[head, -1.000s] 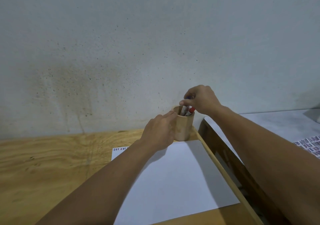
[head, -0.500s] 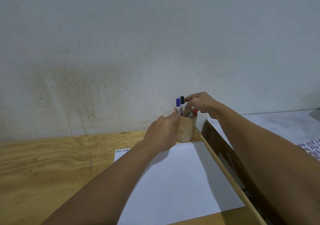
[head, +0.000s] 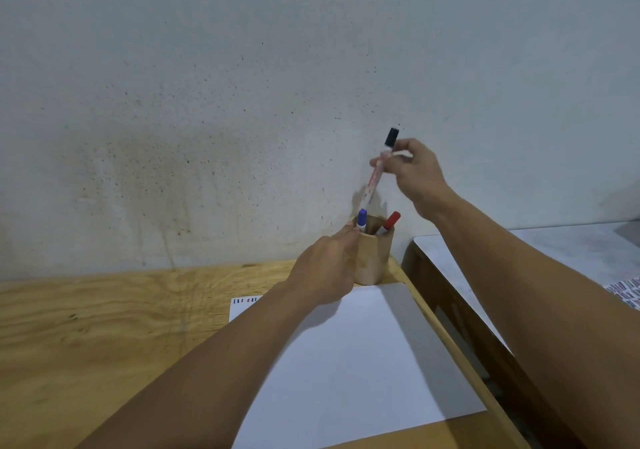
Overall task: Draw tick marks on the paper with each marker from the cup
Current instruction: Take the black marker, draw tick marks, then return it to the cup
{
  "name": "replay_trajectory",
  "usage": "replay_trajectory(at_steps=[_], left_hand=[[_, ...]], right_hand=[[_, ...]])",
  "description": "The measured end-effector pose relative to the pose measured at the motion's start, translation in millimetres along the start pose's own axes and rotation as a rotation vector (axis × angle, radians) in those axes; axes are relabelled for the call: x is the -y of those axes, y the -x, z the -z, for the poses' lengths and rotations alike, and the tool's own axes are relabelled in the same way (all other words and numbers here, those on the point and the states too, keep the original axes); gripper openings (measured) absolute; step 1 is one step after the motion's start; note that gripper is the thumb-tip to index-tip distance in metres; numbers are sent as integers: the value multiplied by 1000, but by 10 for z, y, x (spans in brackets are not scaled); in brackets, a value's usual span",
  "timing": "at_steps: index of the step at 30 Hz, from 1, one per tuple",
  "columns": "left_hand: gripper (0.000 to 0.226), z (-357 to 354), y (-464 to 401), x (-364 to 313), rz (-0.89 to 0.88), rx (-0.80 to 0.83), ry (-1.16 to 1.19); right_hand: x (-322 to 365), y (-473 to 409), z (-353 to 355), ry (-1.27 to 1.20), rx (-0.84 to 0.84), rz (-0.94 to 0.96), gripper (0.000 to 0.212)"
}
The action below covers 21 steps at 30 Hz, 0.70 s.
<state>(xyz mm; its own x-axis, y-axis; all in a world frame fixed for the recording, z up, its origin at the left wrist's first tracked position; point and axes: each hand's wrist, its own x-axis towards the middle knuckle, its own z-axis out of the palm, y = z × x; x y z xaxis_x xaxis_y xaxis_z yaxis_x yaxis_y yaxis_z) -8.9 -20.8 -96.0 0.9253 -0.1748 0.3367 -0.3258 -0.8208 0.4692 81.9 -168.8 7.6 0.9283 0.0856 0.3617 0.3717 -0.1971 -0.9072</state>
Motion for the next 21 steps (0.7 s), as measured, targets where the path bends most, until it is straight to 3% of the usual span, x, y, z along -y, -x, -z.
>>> replay_trajectory(at_steps=[4,8,11,14,21], left_hand=[[70,63,1,-31,39,-17,165],[53,324,-2,-76,193,-238,392],[44,581,9,-63,306,-371,658],[46,766,108,-29,280,-375,893],[10,866,396,102,211,-364,801]], right_hand=[[325,78,87,-35,17,137,20],[461,268,96,163,175,178,24],[414,360,39,377,334,123,24],[374,459,-59,480,444,50,16],[343,735,-355,488,611,48,19]])
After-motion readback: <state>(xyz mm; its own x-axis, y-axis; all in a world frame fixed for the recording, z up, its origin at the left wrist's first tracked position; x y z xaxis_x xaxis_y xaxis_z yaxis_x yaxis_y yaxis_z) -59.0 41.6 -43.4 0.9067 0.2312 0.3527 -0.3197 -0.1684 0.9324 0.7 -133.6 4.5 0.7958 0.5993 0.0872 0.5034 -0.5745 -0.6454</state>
